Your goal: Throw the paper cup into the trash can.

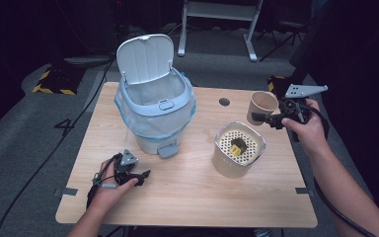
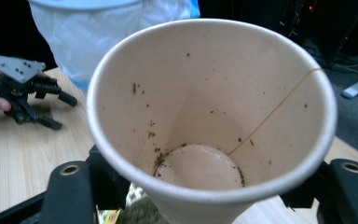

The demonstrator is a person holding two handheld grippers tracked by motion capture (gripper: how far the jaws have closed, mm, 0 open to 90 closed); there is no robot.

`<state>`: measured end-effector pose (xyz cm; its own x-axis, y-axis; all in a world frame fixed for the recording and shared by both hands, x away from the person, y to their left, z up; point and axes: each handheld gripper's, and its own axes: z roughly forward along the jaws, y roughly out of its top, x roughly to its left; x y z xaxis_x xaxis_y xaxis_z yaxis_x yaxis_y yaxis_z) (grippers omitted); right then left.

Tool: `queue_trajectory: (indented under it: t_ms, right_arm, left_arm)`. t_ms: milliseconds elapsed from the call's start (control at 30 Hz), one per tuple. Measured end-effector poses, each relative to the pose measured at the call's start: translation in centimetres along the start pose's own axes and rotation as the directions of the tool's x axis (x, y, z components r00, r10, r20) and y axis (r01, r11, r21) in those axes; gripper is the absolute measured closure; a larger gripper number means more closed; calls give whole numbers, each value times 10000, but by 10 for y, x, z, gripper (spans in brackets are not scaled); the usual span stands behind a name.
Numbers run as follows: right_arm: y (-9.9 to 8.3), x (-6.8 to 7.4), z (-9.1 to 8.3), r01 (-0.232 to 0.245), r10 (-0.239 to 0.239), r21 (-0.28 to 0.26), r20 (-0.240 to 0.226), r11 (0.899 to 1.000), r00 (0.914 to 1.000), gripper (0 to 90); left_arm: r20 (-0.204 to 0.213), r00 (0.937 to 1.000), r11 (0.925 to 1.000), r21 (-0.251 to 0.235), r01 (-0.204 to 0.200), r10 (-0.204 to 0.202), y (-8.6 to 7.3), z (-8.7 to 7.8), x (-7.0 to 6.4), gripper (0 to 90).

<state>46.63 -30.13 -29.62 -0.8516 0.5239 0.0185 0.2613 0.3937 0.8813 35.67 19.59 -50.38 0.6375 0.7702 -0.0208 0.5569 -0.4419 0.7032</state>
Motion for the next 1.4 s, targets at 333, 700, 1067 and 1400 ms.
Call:
queue_trajectory:
  t_ms: [333,700,1067,1400]
  right_arm:
    - [47,-2,13,218,-226,-358,-220,9991,9995,330]
    - [100,1,31,700,-712,-604,-184,9957,9973,327]
    - [136,11,60,849,-961,-1432,-732,9860,9927,322]
    - [156,21,101,938,-1165,-1660,-1327,9817,9843,321]
  left_arm:
    - [-9,10000,10000,4,-3,3,0,0,0,253]
    - [-11,10000,10000,9,7,-7,0,0,0,252]
    - [14,10000,10000,0,37,-37,0,0,0,252]
    - [10,10000,10000,19,17,-17,0,0,0,252]
